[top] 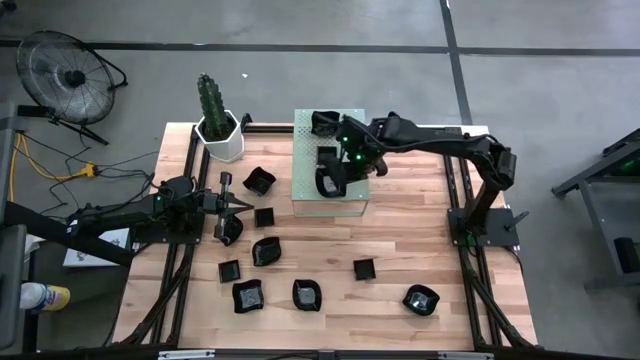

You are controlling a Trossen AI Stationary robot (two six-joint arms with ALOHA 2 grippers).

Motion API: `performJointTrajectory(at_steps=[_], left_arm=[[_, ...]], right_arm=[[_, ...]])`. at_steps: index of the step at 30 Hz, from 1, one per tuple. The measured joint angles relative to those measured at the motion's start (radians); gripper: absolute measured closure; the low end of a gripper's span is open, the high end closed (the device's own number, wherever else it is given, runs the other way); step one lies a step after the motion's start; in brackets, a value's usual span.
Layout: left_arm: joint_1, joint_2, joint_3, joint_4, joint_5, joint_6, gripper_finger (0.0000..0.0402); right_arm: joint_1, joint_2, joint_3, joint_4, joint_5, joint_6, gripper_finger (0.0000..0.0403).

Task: Pick & Place Mini shaped plates
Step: Put the black leaf shaped plate on the shelf, then stack the black square plate on top of the black square plate on the shelf

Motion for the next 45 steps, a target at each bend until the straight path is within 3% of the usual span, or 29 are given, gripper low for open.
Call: performJointTrajectory(at_steps=[23, 45], left_arm=[[0.000, 0.000, 0.000, 0.000, 0.000, 0.000, 0.0399], [0.000, 0.000, 0.000, 0.000, 0.000, 0.000, 0.0399]], right_arm=[[-0.023, 0.023, 0.001, 0.050, -0.024, -0.002, 0.0396], [-0.024, 0.017, 0.001, 0.050, -0.005, -0.037, 0.0314]])
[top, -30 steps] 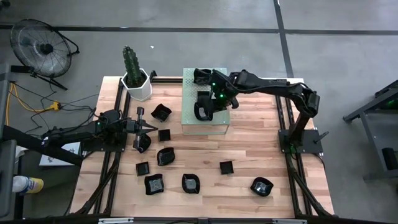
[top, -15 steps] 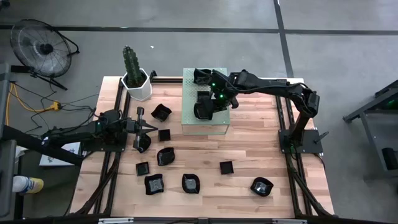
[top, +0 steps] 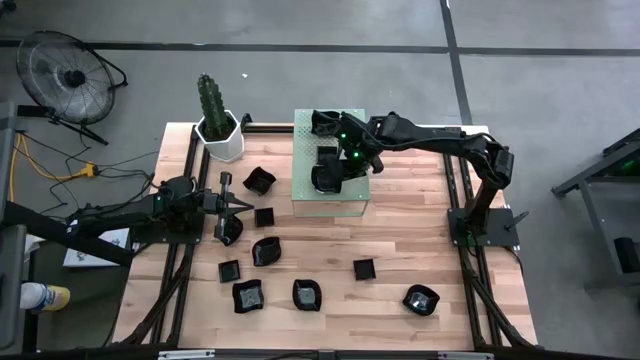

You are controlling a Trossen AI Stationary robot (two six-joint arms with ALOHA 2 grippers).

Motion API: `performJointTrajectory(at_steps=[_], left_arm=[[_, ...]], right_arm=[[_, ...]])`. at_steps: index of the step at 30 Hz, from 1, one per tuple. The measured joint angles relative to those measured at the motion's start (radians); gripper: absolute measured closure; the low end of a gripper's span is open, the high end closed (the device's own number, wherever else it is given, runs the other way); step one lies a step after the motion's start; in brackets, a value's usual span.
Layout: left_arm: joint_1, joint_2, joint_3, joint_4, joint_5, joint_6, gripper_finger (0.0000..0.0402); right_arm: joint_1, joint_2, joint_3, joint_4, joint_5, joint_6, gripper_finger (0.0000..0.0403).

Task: Pick & Place Mini shaped plates
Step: Stack the black square plate on top of the black square plate on the shelf

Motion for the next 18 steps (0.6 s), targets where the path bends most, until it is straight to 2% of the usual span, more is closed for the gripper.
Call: performJointTrajectory(at_steps=[10, 18], left_arm=[[0.000, 0.000, 0.000, 0.000, 0.000, 0.000, 0.0399], [0.000, 0.000, 0.000, 0.000, 0.000, 0.000, 0.0399]], right_arm=[[0.002, -0.094, -0.001, -0.091, 0.104, -0.019, 0.0306], [0.115, -0.178, -0.001, -0.264, 0.160, -0.056, 0.0306]])
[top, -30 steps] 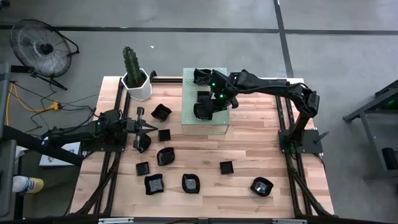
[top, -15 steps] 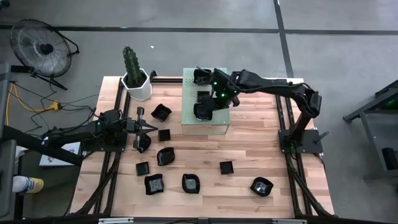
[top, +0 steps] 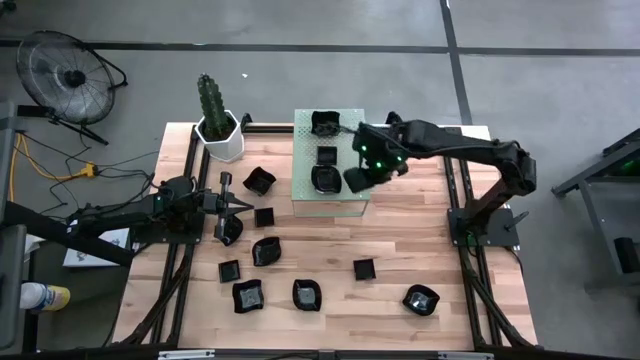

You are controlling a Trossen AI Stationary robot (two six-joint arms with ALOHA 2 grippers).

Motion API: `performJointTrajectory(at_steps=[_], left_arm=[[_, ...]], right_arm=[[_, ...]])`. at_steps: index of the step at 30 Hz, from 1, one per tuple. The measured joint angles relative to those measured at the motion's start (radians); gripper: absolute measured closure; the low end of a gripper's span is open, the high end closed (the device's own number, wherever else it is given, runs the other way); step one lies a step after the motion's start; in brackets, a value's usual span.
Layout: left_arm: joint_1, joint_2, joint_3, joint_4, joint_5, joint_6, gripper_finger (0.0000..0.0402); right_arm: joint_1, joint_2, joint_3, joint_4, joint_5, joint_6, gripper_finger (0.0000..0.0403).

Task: Pick & Place Mini shaped plates
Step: Stack the black square plate on top of the black square plate on the shelf

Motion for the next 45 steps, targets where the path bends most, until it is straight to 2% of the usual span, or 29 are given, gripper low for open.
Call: performJointTrajectory(at_steps=[11, 18, 24, 30, 39, 45], left_arm=[[0.000, 0.000, 0.000, 0.000, 0.000, 0.000, 0.0399], [0.000, 0.000, 0.000, 0.000, 0.000, 0.000, 0.0399], [0.000, 0.000, 0.000, 0.000, 0.000, 0.000, 0.0399], [0.000, 0.000, 0.000, 0.000, 0.000, 0.000, 0.0399], [0.000, 0.000, 0.000, 0.000, 0.000, 0.000, 0.0399], [0.000, 0.000, 0.000, 0.000, 0.000, 0.000, 0.0399]], right_arm=[[0.153, -0.044, 0.000, -0.292, 0.113, 0.133, 0.0306], [0.245, -0.057, -0.045, -0.362, 0.107, 0.238, 0.0306], [0.341, -0.140, -0.303, -0.114, 0.010, 0.393, 0.0306], [0.412, -0.182, -0.513, 0.179, -0.017, 0.554, 0.0307], [0.503, -0.170, -0.677, 0.476, -0.004, 0.737, 0.0307], [0.548, -0.102, -0.708, 0.565, -0.002, 0.782, 0.0307]])
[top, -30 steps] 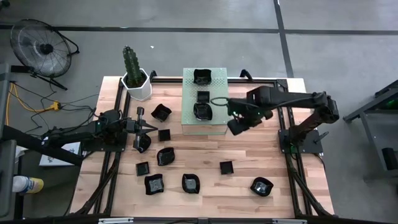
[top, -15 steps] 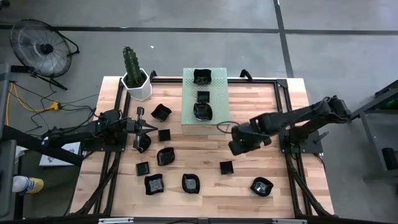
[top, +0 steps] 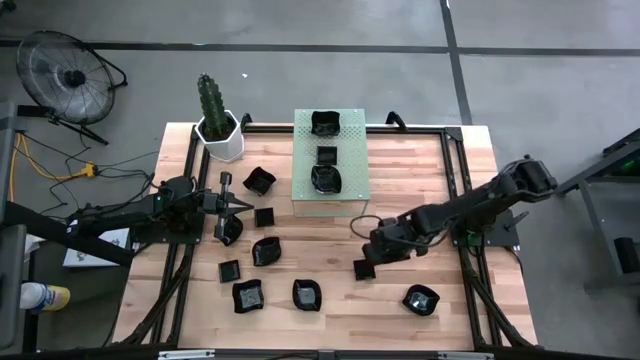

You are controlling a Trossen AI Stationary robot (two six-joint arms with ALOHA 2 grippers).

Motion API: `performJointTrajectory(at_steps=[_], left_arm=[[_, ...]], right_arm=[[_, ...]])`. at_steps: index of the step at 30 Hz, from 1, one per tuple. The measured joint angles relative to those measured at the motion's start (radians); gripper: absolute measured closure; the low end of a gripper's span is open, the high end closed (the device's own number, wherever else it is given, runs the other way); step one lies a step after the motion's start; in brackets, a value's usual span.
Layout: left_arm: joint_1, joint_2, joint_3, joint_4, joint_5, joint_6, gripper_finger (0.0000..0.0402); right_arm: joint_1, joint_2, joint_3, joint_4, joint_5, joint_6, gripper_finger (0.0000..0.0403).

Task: Pick & Place Mini shaped plates
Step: Stack the black square plate on top of the black square plate on the shelf

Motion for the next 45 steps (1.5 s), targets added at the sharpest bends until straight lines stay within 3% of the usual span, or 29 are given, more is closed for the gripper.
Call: performJointTrajectory(at_steps=[9, 29, 45], left_arm=[[0.000, 0.000, 0.000, 0.000, 0.000, 0.000, 0.0399], [0.000, 0.000, 0.000, 0.000, 0.000, 0.000, 0.0399], [0.000, 0.000, 0.000, 0.000, 0.000, 0.000, 0.0399]], right_arm=[[0.028, 0.121, 0.000, 0.170, -0.009, 0.018, 0.0307], [0.027, 0.151, 0.001, 0.164, 0.091, 0.021, 0.0307], [0.027, 0.191, 0.002, 0.189, 0.092, -0.046, 0.0307]])
